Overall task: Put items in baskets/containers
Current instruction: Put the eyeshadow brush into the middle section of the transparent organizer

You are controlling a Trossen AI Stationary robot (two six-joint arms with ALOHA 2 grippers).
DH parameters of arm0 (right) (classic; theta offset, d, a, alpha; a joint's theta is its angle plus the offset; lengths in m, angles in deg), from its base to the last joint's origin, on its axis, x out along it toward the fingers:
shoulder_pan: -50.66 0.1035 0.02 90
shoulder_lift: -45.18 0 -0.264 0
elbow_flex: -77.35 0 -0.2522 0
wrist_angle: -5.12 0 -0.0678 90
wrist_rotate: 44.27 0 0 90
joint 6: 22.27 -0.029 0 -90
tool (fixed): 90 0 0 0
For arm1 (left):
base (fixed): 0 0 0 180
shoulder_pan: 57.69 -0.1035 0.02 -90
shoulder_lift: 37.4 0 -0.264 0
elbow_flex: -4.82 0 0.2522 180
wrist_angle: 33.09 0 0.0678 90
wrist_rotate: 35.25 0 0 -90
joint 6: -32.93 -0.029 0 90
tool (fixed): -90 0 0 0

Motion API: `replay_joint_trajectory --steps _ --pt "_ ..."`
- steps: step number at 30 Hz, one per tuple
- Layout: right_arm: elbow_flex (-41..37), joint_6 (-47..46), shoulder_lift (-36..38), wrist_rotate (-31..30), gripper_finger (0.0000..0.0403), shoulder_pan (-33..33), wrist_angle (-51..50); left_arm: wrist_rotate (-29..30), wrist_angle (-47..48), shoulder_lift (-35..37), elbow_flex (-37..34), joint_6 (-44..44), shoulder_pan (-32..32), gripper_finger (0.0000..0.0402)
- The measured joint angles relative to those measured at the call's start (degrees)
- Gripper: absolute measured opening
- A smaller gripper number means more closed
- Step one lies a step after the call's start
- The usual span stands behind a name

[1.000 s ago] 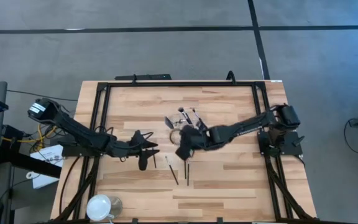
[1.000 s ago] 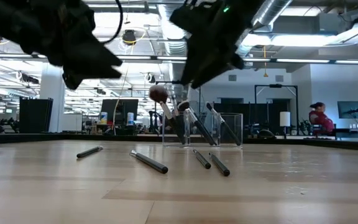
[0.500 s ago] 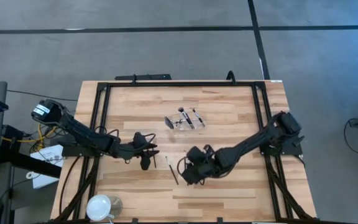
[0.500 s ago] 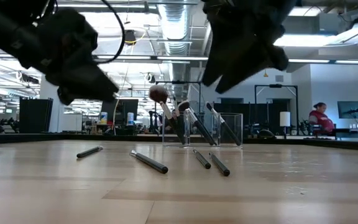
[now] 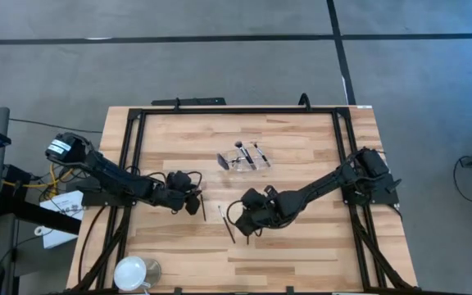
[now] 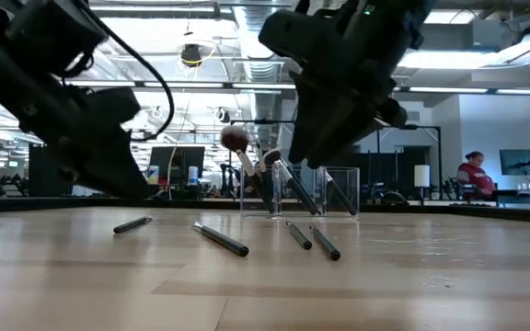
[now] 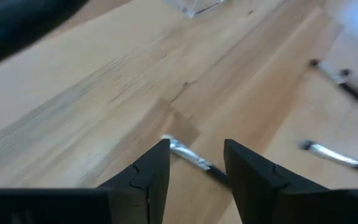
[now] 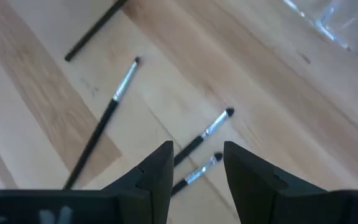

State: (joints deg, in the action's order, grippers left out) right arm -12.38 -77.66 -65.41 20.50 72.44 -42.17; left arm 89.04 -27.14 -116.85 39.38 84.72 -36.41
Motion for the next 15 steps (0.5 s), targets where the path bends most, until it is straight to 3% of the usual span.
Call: replay_joint_trajectory --steps 11,15 --pt "0.02 4.86 0.11 1.31 0.0127 -2.88 1.5 3.36 -6.88 -10.61 0.19 1.53 -0.27 0.0144" --pt "0.02 4.9 0.11 1.36 0.0127 -3.18 1.47 3.48 -6.87 -11.29 0.22 -0.28 -1.74 0.0108"
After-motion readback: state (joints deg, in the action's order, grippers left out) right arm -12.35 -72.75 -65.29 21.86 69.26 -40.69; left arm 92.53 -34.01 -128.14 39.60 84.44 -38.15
